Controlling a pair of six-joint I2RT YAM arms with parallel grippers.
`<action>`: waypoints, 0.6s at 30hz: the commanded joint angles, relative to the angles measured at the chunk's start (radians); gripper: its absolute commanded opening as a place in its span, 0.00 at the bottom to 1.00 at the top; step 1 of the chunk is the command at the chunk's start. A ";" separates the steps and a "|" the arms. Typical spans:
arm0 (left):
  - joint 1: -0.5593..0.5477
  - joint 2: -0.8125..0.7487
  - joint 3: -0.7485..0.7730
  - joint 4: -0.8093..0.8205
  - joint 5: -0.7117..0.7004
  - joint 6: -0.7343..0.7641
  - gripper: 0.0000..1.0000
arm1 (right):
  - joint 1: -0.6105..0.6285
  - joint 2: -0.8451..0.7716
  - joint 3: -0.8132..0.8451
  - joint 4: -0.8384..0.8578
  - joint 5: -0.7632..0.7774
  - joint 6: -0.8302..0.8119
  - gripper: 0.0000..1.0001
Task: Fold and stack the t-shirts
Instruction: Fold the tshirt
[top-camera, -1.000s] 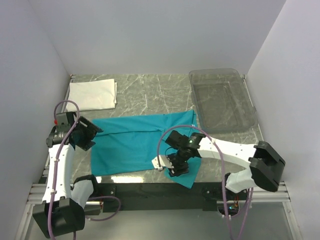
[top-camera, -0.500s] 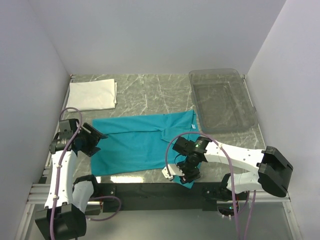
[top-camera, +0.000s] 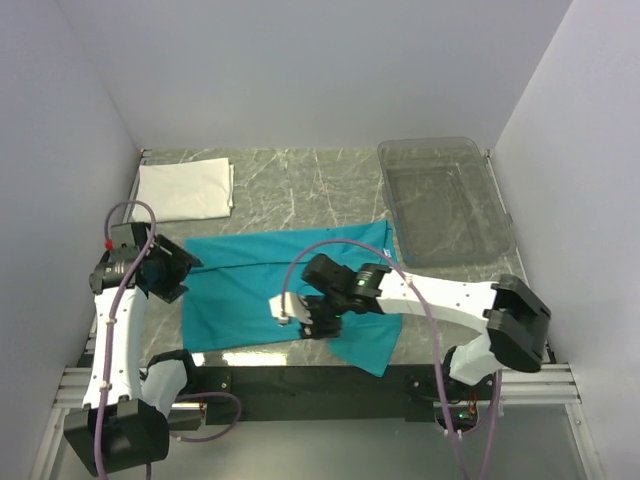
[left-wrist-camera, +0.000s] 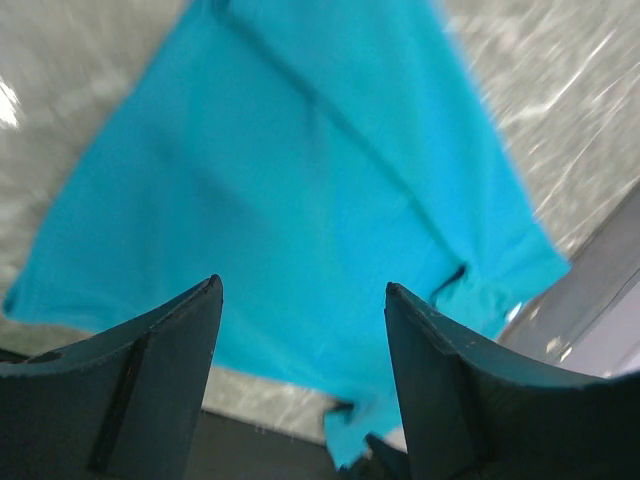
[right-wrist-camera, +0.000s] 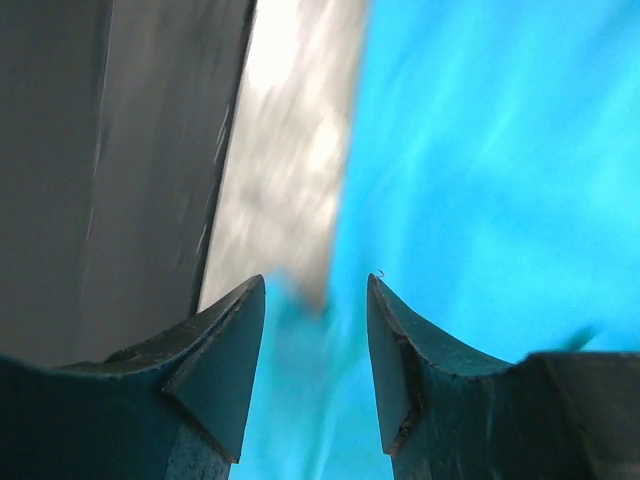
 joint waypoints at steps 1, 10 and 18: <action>-0.003 -0.022 0.105 -0.036 -0.133 0.028 0.72 | 0.036 0.094 0.127 0.194 0.010 0.140 0.52; -0.002 -0.112 -0.013 -0.055 -0.139 -0.078 0.71 | 0.151 0.299 0.242 0.372 0.002 0.268 0.54; -0.003 -0.092 0.056 -0.232 -0.328 -0.237 0.67 | 0.228 0.539 0.510 0.412 0.079 0.428 0.56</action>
